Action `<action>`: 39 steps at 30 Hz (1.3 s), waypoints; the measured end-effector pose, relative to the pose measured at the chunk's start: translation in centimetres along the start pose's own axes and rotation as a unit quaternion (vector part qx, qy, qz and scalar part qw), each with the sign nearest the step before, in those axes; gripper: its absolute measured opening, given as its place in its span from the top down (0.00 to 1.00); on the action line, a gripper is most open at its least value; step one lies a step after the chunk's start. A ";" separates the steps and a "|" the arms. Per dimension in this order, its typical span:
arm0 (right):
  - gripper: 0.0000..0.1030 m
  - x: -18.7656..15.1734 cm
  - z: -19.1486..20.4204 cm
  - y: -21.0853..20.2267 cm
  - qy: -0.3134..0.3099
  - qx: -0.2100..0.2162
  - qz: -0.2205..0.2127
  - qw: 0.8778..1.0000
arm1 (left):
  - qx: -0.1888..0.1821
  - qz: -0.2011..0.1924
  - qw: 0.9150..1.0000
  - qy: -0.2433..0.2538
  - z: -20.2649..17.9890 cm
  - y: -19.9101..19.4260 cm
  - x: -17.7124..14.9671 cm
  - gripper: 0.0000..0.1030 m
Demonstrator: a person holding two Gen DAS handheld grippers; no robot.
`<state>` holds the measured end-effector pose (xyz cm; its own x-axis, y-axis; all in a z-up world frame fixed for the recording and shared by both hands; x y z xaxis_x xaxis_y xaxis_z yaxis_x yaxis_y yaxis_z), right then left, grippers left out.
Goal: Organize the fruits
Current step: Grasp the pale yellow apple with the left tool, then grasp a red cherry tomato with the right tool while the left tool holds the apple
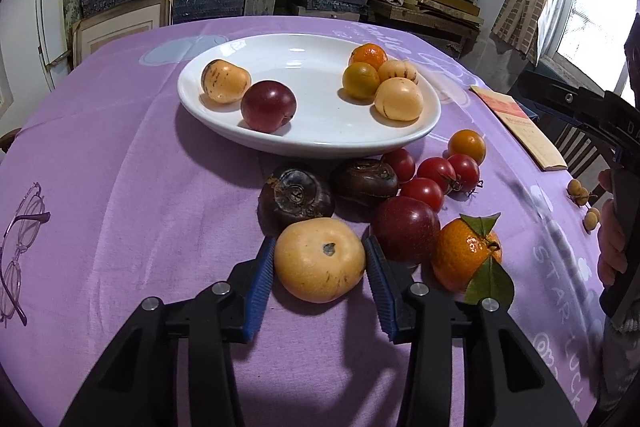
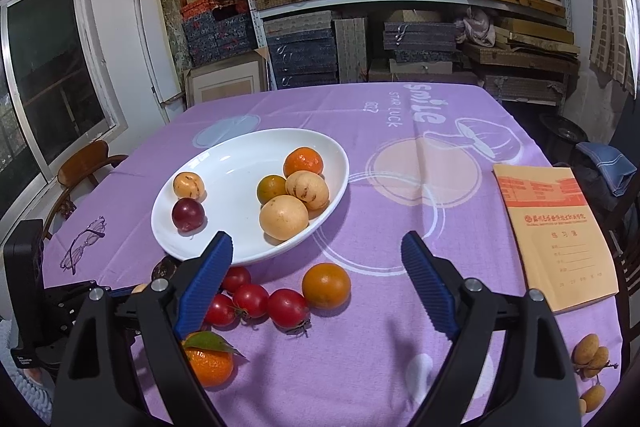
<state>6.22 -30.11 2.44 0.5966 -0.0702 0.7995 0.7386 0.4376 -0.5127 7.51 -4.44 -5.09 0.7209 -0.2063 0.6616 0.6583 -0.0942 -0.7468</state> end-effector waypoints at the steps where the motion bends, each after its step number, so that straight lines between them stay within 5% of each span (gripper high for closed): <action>1: 0.18 0.0 0.1 0.0 -0.001 0.000 0.001 1.000 | 0.003 -0.002 1.000 0.001 0.0 -0.1 0.0 0.56; 8: 0.18 -0.5 1.2 1.0 -0.040 -0.017 0.050 0.998 | 0.044 -0.035 0.998 -0.039 2.1 -1.5 0.8 0.56; 12: 0.33 -1.7 1.4 2.2 -0.079 -0.042 0.099 0.991 | 0.054 -0.033 0.997 -0.052 3.0 -1.6 1.1 0.56; 19: 0.38 -3.9 1.9 4.8 -0.106 -0.008 0.153 0.982 | 0.048 -0.034 0.997 -0.042 2.7 -2.0 1.0 0.56; 25: 0.67 -5.0 1.7 6.4 -0.086 0.029 0.186 0.978 | 0.042 -0.024 0.998 -0.051 3.1 -1.7 1.0 0.56; 39: 0.71 -4.5 1.2 6.9 -0.064 0.036 0.171 0.982 | 0.035 -0.021 0.998 -0.055 3.1 -1.8 0.9 0.56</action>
<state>8.22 -25.71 -4.32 0.7581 0.2039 0.6195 0.4745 0.4793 -0.7384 7.65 -1.46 -2.92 0.7091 -0.0947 0.6987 0.6993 -0.0323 -0.7141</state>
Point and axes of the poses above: each gripper's, at about its wrist camera, not at the fingertips, and y roughly the way its jaws point, z to its left, x to its top, the point moved 2 cm from there along y, roughly the way its jaws point, and after that the axes turned 15 degrees about x, right-handed, at the moved point
